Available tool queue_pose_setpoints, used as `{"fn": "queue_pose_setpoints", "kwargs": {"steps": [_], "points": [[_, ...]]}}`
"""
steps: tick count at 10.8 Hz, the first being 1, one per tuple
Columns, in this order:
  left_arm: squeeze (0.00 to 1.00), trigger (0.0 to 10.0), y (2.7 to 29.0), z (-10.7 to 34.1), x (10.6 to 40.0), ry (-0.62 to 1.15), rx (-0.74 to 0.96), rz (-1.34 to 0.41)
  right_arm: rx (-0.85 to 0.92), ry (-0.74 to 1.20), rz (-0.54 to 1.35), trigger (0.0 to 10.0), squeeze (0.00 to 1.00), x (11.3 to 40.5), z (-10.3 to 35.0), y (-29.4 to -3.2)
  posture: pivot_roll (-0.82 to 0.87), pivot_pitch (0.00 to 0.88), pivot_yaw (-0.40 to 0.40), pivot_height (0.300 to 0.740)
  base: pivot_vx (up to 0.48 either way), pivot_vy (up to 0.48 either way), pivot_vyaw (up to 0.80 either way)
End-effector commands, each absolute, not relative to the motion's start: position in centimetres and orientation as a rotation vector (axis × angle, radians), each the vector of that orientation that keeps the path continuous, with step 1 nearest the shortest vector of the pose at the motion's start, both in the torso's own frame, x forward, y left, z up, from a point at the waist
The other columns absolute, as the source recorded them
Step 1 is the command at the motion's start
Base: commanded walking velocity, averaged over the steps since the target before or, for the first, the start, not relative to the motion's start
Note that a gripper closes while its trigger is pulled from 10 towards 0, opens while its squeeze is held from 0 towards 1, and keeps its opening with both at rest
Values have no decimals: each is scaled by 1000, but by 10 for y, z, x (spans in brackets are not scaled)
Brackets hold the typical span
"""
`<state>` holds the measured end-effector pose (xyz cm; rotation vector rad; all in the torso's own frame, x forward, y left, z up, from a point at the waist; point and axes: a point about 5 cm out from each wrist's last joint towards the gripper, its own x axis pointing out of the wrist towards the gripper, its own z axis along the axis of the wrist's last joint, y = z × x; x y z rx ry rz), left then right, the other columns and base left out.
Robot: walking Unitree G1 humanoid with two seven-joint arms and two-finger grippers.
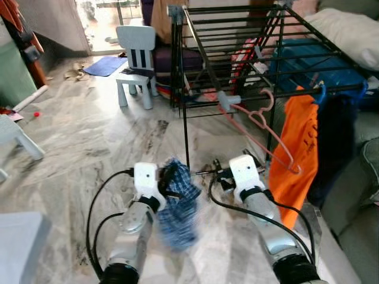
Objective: Hang hanger
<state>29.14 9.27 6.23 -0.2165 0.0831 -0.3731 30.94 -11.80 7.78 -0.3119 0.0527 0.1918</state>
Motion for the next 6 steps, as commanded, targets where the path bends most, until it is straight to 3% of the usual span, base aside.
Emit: {"fn": "queue_pose_setpoints", "kwargs": {"steps": [1, 3, 6], "points": [[0, 10000, 90, 67, 293, 59, -213, -391, -312, 37, 179, 10000, 0, 311, 82, -121, -69, 6, 1, 740, 0, 0, 0], [0, 10000, 89, 66, 293, 64, -206, -393, -341, 41, 131, 10000, 0, 312, 81, -129, -69, 8, -1, 740, 0, 0, 0], [0, 10000, 87, 65, 291, 65, -216, -407, -345, 47, 124, 10000, 0, 314, 82, -131, -69, 11, -3, 740, 403, 0, 0]]}}
